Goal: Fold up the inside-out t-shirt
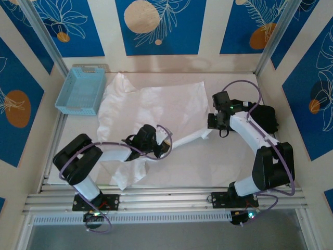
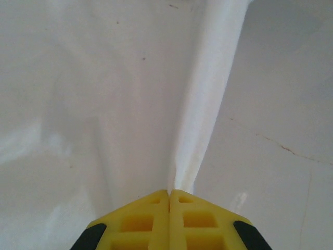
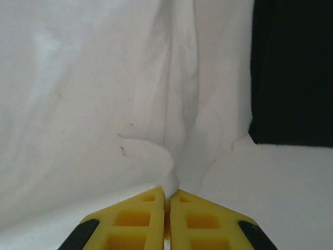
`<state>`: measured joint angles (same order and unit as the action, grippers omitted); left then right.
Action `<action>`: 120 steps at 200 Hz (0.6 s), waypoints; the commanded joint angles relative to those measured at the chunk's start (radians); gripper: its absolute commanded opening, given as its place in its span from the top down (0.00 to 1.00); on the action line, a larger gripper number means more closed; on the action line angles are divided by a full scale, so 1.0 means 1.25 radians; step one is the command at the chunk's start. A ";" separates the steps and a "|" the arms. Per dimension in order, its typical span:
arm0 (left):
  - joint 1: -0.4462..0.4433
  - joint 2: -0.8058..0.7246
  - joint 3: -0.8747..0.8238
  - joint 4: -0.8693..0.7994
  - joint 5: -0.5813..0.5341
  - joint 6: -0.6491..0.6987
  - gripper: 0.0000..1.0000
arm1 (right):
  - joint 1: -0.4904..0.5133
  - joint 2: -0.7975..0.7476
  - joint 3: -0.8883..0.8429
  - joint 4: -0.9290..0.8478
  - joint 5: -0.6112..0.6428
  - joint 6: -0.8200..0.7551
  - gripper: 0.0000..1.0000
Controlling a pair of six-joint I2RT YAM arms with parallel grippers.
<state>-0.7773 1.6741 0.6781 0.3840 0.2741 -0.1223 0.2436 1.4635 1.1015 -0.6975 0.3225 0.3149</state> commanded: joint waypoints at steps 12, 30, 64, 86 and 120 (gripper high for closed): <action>0.020 0.024 0.012 0.008 0.019 -0.033 1.00 | 0.007 0.076 0.048 0.060 -0.098 -0.069 0.88; 0.027 0.032 0.016 0.003 0.018 -0.044 1.00 | 0.008 0.130 0.075 0.088 -0.208 -0.094 0.87; 0.030 0.053 0.027 0.002 0.023 -0.060 1.00 | 0.020 0.223 0.148 0.058 -0.210 -0.078 0.79; 0.029 0.059 0.028 0.006 0.031 -0.065 1.00 | 0.026 0.248 0.182 -0.017 -0.071 -0.058 0.73; 0.030 0.070 0.028 0.009 0.034 -0.066 1.00 | 0.064 0.156 0.100 -0.017 -0.029 -0.035 0.57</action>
<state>-0.7483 1.7390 0.6949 0.3824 0.2874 -0.1860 0.2867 1.7535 1.2797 -0.6636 0.2234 0.2440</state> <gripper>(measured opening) 0.046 0.395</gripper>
